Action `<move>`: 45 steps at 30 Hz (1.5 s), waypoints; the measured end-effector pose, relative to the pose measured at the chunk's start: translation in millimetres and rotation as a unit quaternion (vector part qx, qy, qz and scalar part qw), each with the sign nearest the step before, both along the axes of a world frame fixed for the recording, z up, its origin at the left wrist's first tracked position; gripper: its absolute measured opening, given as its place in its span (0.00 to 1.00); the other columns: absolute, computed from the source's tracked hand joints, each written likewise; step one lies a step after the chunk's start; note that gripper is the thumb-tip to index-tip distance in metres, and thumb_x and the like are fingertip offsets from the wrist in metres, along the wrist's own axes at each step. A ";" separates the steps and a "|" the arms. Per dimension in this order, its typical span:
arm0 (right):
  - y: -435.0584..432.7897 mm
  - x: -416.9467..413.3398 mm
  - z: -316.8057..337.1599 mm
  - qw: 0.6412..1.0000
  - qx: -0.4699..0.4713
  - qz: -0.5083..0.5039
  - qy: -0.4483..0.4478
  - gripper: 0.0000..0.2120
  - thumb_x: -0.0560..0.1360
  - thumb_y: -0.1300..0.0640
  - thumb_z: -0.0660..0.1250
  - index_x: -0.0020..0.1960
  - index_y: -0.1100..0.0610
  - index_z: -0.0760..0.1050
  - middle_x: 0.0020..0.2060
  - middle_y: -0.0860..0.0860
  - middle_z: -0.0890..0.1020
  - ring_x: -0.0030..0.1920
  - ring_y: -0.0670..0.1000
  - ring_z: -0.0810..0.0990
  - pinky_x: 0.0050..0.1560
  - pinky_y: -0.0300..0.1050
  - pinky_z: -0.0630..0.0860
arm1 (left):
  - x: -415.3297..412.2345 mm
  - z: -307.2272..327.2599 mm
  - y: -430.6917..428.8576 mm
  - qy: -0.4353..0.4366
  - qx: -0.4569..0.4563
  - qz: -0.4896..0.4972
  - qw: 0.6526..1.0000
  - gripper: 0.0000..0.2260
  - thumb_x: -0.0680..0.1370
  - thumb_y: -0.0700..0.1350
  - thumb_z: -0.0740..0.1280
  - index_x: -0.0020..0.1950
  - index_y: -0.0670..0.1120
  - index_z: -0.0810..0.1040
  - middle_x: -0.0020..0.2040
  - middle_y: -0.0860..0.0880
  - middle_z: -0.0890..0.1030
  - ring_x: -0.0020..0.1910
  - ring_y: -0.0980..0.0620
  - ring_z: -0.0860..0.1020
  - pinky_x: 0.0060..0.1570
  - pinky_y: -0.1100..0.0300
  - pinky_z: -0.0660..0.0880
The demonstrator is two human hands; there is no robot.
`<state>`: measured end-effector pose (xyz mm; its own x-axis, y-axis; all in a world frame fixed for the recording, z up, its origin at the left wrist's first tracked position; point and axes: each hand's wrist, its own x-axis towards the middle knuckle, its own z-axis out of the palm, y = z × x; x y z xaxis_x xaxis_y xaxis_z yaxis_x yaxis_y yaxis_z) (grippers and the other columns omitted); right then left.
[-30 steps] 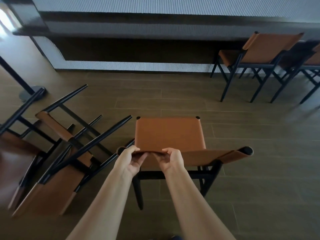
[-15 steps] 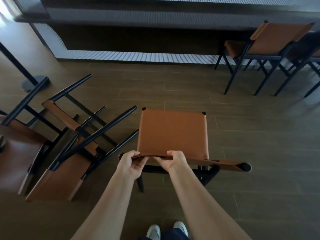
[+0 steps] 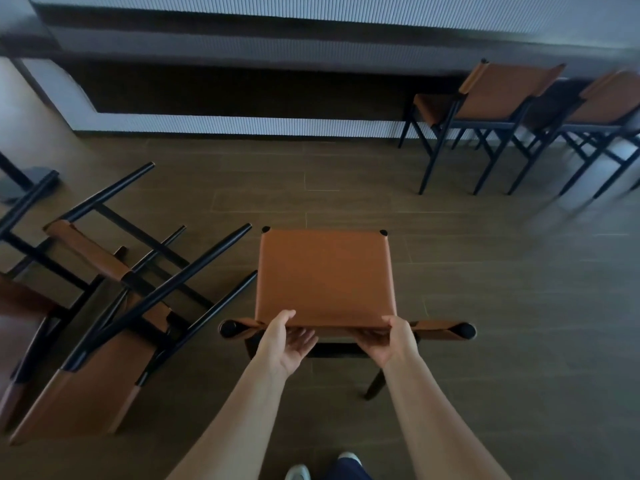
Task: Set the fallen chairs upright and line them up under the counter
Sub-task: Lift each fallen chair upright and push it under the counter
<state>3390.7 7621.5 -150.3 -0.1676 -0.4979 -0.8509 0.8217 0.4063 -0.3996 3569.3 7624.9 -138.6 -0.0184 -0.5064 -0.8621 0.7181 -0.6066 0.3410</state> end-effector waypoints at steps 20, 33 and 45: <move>-114.6 -12.6 35.5 0.988 0.021 0.113 0.102 0.11 0.77 0.66 0.63 0.59 0.63 0.70 0.55 0.63 0.76 0.52 0.65 0.77 0.45 0.64 0.80 | -5.1 37.1 -109.9 -0.033 0.019 -0.081 0.996 0.15 0.74 0.34 0.67 0.60 0.34 0.74 0.54 0.32 0.80 0.45 0.37 0.83 0.24 0.51 0.79; -266.8 -24.0 88.0 0.972 -0.042 0.187 0.137 0.12 0.75 0.71 0.59 0.58 0.62 0.69 0.54 0.64 0.74 0.51 0.65 0.77 0.47 0.64 0.81 | -12.1 92.8 -258.0 -0.102 -0.017 -0.091 0.991 0.08 0.75 0.34 0.62 0.50 0.29 0.74 0.41 0.28 0.81 0.34 0.38 0.84 0.26 0.50 0.80; -340.1 -30.1 103.8 0.966 -0.062 0.203 0.149 0.14 0.74 0.71 0.58 0.60 0.66 0.71 0.59 0.65 0.73 0.50 0.64 0.77 0.49 0.65 0.80 | -33.7 104.7 -327.6 -0.169 -0.044 -0.022 0.984 0.02 0.75 0.34 0.60 0.46 0.36 0.71 0.45 0.33 0.78 0.42 0.35 0.79 0.49 0.41 0.78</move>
